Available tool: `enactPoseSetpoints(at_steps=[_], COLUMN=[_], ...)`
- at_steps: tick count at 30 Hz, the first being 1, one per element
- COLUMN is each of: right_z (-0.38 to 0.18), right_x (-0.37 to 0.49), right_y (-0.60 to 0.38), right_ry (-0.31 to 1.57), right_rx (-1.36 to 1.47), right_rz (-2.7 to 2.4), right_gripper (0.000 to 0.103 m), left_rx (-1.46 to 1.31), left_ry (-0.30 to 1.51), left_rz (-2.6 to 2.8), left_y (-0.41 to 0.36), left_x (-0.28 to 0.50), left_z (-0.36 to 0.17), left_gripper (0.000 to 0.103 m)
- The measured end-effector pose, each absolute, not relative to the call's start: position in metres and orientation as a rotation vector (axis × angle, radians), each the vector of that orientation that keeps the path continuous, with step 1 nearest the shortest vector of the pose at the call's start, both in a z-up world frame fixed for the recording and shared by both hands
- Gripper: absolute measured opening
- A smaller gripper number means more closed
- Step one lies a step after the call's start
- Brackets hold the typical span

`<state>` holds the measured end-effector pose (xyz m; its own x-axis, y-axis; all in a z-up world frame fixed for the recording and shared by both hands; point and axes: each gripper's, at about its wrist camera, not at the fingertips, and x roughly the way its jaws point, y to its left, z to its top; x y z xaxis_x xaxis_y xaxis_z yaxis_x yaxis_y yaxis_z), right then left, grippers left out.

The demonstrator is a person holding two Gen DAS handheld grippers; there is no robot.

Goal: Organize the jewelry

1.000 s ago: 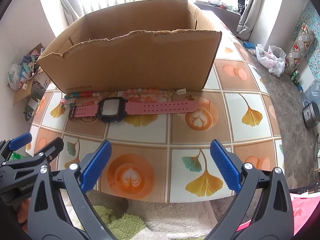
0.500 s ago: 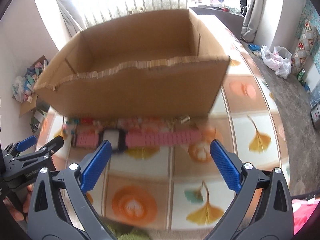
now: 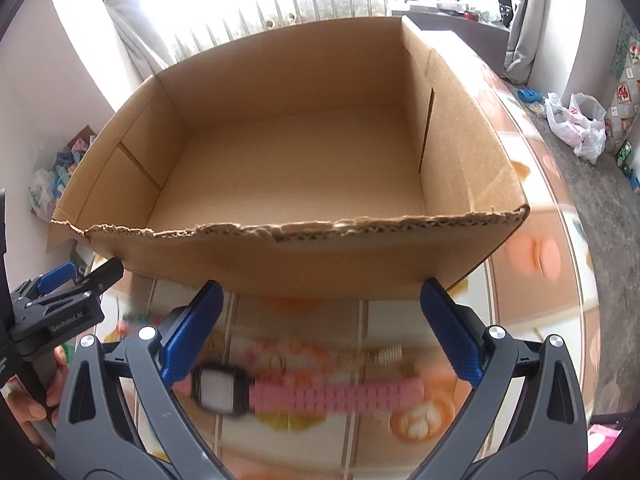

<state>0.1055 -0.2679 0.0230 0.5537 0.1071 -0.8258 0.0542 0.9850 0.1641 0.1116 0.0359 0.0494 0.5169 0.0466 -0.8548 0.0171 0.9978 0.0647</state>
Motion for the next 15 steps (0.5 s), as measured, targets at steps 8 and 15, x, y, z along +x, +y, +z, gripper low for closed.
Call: enactPoseSetpoints(at_steps=[8,15], right_z=[0.034,0.004], right_x=[0.067,-0.013], right_y=[-0.259,-0.246], right_ry=[0.912,1.04], right_rx=[0.022,-0.092], right_rz=[0.076,0.152], right_gripper=[0.096,0.096], left_rx=[0.116,0.2], left_ry=[1.009,1.077], left_rz=[-0.051,-0.111], left_y=[0.04,0.028], left_x=[0.079,0.005], left_z=[0.06,0.036], left_gripper=[0.097,0.097])
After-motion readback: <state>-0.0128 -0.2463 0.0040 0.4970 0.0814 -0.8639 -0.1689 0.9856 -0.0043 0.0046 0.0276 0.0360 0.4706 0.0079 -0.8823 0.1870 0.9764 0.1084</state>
